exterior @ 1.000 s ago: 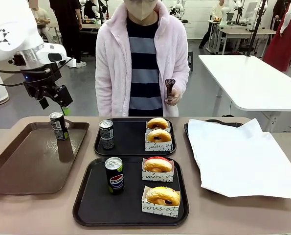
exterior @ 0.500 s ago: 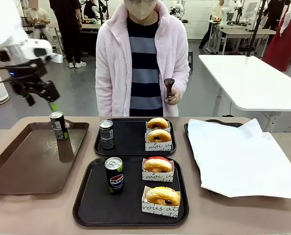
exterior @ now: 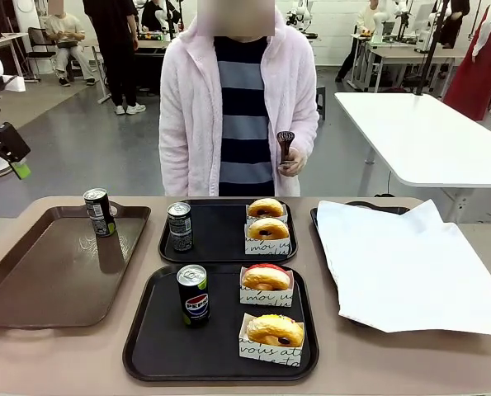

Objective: Set up donuts and drinks on trays.
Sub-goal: Pick up one Pepsi coke from the Handle tray and place it on the Flat Tray without a Pepsi coke.

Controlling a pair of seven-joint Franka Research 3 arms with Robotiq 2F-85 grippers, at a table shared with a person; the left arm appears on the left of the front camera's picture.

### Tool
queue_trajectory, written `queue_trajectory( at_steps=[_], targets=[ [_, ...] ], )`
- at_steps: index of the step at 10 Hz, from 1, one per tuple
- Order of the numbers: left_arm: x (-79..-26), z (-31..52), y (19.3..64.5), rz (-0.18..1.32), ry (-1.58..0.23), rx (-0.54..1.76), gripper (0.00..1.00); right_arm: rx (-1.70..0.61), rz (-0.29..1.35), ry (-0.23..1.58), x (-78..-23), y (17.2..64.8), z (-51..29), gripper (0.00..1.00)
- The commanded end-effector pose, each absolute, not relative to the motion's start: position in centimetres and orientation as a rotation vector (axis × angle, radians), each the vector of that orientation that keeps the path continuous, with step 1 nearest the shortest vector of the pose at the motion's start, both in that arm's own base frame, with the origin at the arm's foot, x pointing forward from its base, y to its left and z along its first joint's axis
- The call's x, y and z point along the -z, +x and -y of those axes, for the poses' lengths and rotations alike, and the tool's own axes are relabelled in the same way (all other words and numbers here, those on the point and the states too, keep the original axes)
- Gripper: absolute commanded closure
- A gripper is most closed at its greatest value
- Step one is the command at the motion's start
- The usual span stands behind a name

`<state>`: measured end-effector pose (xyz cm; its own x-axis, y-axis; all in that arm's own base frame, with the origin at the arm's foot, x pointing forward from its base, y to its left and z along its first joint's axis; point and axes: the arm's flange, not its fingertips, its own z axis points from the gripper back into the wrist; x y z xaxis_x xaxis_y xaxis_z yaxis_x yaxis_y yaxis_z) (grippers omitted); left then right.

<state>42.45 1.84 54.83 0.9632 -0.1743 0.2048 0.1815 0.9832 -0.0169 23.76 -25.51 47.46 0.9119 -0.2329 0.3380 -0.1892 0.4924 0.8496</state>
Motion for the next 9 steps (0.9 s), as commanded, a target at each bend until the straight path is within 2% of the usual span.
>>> queue_trajectory(
  at_steps=[1, 4, 5, 9],
  targets=[
    [-54.9, -1.3, 42.9, 0.199, -0.035, 0.180, 0.00, 0.015, 0.469, 1.086, -47.6, 23.9, 25.6, 0.00],
    [-54.7, -1.5, 42.6, 0.200, -0.034, 0.186, 0.00, 0.015, 0.469, 1.086, -47.6, 23.9, 25.6, 0.00],
    [-53.4, -2.6, 43.0, 0.151, -0.096, 0.200, 0.00, 0.015, 0.469, 1.086, -47.6, 23.9, 25.6, 0.00],
    [-51.3, -11.8, 42.1, 0.133, -0.670, 0.138, 0.00, 0.015, 0.469, 1.086, -47.6, 23.9, 25.6, 0.00]
  ],
)
